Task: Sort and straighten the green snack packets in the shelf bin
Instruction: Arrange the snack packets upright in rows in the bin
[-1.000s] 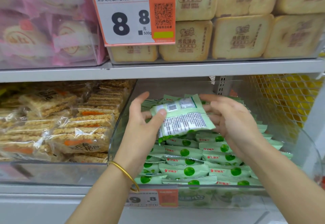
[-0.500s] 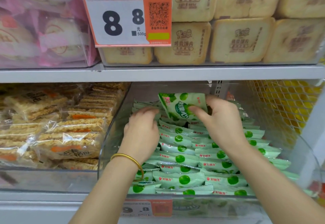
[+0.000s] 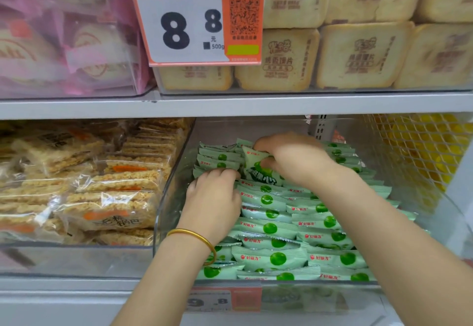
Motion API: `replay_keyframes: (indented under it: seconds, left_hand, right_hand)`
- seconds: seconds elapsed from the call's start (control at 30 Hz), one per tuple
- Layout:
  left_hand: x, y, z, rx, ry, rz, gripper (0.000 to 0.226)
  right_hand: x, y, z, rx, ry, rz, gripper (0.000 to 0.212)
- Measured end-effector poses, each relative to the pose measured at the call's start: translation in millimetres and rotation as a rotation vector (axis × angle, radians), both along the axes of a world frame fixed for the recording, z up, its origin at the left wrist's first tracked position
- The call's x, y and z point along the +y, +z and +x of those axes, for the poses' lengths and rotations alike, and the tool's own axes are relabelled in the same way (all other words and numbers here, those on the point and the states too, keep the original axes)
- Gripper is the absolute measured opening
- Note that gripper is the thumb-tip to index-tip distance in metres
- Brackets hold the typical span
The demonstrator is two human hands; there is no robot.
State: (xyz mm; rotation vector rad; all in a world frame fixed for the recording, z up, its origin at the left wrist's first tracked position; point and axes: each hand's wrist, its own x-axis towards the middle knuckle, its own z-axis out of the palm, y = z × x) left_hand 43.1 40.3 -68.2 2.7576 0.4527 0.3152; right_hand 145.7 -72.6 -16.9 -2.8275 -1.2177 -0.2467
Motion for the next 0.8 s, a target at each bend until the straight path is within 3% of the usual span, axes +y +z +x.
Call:
replay_keyframes:
  seconds: [0.13,0.33,0.6,0.8]
  left_hand:
    - [1,1,0,-0.017,0.001,-0.024,0.039]
    - [-1,5,5,-0.063,0.023,-0.076,0.044]
    - [-3,2,17,-0.057,-0.091,0.004,0.045]
    - [1,-2,21,-0.003,-0.102,0.077,0.039]
  right_hand:
    - [8,-13,1,0.036,0.023,-0.13,0.028]
    - [-13,-16,-1,-0.065,-0.056,0.006,0.031]
    - [-11,-30,1,0.076,-0.048,0.008,0.025]
    - [-13,-33,0,0.078,-0.093,0.073,0.021]
